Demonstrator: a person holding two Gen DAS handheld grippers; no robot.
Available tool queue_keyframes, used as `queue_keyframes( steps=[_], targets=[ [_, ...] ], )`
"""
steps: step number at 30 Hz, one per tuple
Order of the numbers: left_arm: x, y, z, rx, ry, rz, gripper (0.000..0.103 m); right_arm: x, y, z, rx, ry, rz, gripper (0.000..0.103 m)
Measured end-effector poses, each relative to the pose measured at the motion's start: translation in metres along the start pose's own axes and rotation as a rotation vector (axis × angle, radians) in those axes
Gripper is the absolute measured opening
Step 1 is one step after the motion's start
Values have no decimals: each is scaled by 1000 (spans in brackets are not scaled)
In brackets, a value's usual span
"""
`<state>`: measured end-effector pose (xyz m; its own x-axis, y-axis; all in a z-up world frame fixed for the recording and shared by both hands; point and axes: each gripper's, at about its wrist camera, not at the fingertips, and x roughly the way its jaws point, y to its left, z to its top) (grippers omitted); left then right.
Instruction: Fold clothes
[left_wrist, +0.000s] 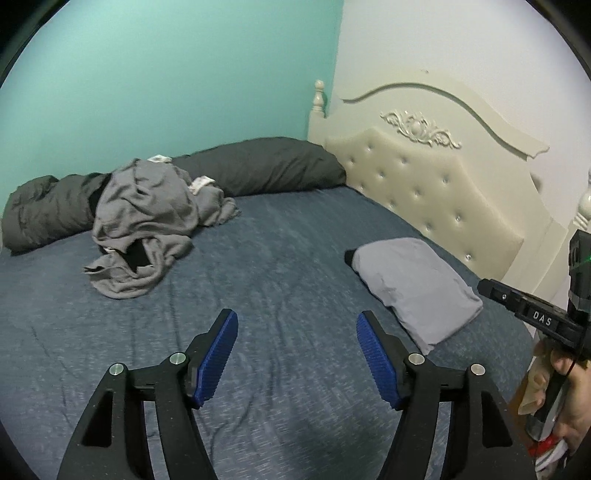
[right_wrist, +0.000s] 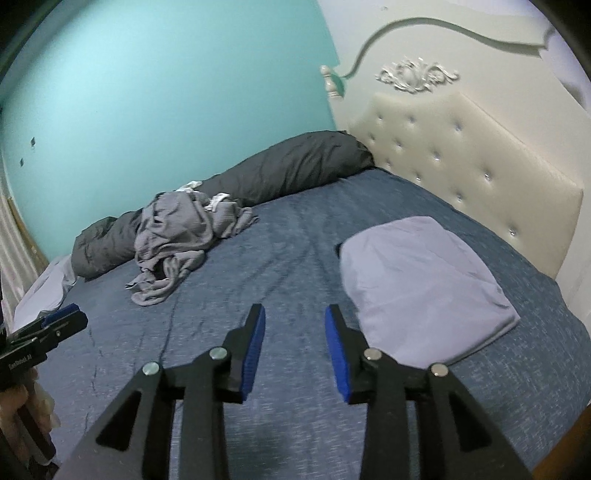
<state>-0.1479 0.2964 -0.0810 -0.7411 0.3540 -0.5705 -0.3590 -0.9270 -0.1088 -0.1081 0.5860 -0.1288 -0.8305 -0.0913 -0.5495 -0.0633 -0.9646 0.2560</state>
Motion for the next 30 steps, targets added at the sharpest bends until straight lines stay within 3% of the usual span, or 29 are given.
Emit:
queue_keyframes(
  steps=[12,18,30],
  targets=[
    [-65,57,1,-40,-56,71,75,-12,88,5,-81,-6,92,36],
    [-82,68,1,-48,-68,67,76,-16,122,6,-124,-24,110,36],
    [-88,40,-6,-12,-64,-27,79,-45,102,-11,-2,-5,-9,36]
  ],
)
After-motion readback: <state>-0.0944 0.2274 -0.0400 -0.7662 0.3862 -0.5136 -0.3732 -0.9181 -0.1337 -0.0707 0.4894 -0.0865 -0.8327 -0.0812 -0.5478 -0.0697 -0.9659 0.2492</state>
